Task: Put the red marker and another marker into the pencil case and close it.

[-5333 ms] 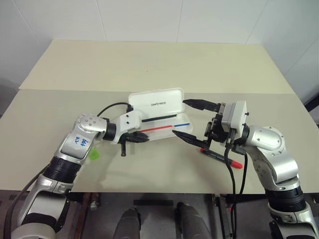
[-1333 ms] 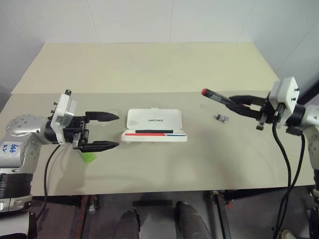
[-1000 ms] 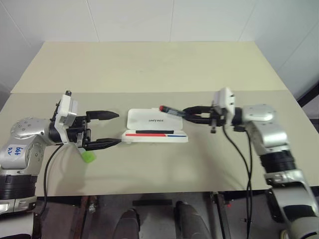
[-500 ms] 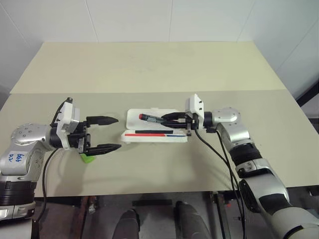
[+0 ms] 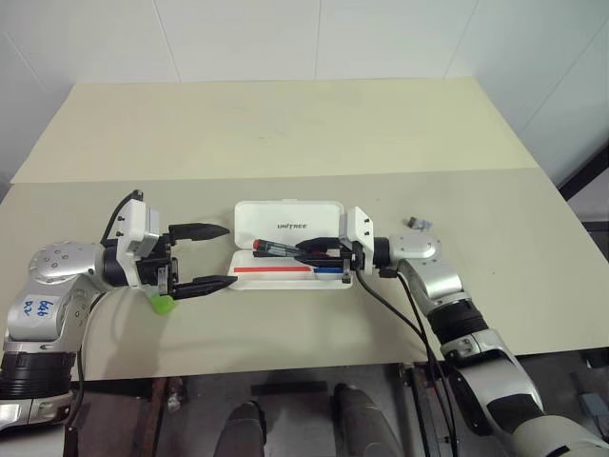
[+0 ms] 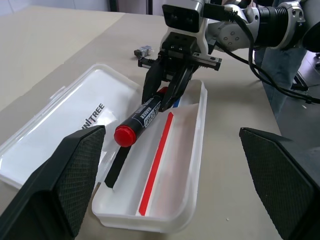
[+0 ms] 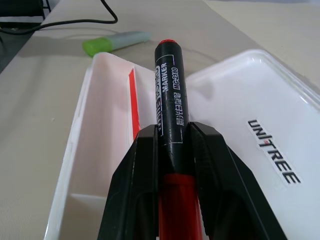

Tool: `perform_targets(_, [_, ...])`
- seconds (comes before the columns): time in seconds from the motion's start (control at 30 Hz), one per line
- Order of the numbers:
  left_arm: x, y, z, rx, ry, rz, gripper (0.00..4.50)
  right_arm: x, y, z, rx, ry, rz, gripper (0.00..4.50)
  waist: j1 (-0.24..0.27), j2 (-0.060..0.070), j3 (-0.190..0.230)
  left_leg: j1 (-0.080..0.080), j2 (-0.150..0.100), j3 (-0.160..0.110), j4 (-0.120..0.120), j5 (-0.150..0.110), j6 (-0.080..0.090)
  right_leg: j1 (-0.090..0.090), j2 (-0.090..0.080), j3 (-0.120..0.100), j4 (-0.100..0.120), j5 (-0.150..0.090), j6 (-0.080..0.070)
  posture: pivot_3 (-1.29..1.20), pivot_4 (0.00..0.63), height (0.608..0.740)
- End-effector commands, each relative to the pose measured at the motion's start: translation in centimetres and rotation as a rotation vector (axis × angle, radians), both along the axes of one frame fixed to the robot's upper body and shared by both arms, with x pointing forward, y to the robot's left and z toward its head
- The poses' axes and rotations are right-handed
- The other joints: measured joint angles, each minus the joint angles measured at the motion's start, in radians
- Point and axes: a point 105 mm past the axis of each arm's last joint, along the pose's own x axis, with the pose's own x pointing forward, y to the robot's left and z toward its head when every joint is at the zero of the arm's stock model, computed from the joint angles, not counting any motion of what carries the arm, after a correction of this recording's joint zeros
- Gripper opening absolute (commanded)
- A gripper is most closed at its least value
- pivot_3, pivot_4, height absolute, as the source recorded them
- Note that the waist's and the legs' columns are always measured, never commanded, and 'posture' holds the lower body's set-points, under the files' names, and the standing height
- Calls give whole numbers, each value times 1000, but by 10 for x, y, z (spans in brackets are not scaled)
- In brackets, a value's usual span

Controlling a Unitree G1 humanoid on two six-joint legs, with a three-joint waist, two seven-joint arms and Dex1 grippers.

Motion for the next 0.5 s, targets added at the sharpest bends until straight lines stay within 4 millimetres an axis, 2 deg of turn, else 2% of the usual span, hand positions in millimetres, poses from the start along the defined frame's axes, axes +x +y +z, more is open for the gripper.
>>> perform_targets(0.03, [-2, -5, 6, 19, -45, -16, 4500, -5, 5, 7, 21, -29, 6, 596, 0, 0, 0, 0, 0, 0, 0, 0, 0, 0, 0, 0, 0, 0, 0, 0, 150, 740])
perform_targets(0.2, [-1, -7, 3, 31, -43, -19, 4500, -10, 6, -10, -37, -27, 3, 596, 1, 0, 0, 0, 0, 0, 0, 0, 0, 0, 0, 0, -1, 0, 0, 0, 150, 740])
perform_targets(0.5, [1, -9, 3, 31, -53, -7, 4500, -16, 11, -14, -15, -9, -2, 596, 1, 0, 0, 0, 0, 0, 0, 0, 0, 0, 0, 0, 0, 0, 0, 0, 150, 740])
